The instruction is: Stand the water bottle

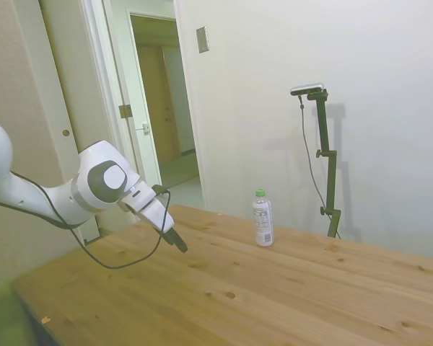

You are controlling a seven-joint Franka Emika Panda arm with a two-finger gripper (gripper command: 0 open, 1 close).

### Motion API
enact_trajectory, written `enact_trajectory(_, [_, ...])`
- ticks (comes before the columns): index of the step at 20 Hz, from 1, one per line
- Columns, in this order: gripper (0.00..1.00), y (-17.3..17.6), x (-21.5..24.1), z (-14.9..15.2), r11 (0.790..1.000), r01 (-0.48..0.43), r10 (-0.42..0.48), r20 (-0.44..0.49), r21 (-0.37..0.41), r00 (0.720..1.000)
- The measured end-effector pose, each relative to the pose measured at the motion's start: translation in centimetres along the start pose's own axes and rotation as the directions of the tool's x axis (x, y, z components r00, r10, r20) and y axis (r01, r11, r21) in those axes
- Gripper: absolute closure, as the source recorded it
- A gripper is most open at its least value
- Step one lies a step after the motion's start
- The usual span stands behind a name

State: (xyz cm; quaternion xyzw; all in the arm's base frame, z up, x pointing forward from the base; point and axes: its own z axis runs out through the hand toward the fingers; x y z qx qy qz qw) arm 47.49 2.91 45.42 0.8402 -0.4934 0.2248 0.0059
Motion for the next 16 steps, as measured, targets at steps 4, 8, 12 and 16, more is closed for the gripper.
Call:
enact_trajectory(4, [0.00,3.2,1.3,-2.0,0.998,0.047,-0.044,0.078,-0.044,0.996])
enact_trajectory(8, [0.00,4.8,0.3,-2.4,0.992,0.125,-0.121,0.146,-0.024,0.982])
enact_trajectory(12, [0.00,6.4,0.0,-1.2,0.985,0.170,-0.163,0.210,-0.013,0.964])
enact_trajectory(16, [0.00,7.0,0.2,-0.3,0.986,0.163,-0.152,0.232,-0.029,0.961])
